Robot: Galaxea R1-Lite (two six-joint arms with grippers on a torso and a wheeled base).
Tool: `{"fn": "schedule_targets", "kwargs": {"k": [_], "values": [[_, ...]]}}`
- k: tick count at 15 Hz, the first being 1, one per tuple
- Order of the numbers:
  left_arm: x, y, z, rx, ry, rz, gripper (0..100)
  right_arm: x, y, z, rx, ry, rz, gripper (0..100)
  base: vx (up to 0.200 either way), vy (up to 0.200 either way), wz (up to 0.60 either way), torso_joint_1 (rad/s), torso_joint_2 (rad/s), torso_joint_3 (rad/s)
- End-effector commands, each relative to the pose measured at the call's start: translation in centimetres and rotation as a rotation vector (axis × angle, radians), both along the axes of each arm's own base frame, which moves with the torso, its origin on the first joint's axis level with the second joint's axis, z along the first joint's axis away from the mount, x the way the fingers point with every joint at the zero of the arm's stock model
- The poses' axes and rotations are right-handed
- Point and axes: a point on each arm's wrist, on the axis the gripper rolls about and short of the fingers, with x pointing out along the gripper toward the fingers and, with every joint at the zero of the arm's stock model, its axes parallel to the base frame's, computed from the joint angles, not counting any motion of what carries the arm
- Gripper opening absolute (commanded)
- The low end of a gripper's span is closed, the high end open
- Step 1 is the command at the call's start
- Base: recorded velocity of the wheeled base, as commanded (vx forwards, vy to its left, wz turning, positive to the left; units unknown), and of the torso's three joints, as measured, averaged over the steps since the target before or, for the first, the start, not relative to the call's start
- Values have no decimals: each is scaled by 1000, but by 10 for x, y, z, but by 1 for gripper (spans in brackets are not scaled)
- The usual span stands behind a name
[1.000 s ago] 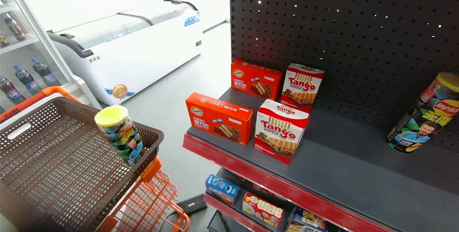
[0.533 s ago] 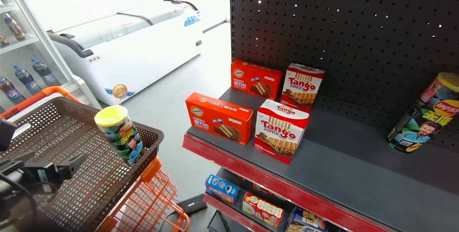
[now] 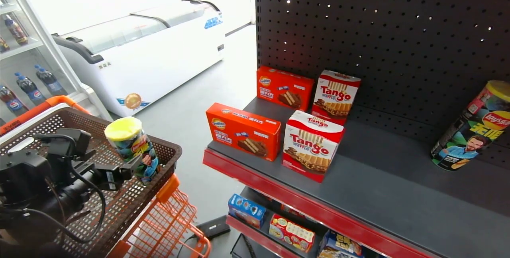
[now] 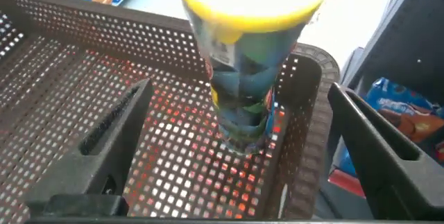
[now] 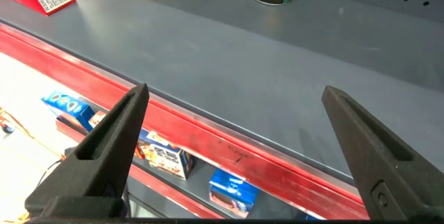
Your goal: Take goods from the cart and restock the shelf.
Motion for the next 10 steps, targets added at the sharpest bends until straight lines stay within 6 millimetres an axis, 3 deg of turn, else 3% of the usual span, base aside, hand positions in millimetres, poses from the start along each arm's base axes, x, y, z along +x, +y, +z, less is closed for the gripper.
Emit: {"fn": "schedule_targets", "kwargs": {"k": [1, 6, 10], "values": [[21, 1, -35, 23, 77, -13, 100, 0, 0, 0, 0, 0, 0, 100, 0, 0, 0, 0, 0, 0], [67, 9, -33, 51, -30, -5, 100, 0, 0, 0, 0, 2, 0, 100, 0, 0, 0, 0, 0, 0], [85, 10, -40, 50, -44, -8, 100, 0, 0, 0, 0, 0, 0, 100, 0, 0, 0, 0, 0, 0]]}}
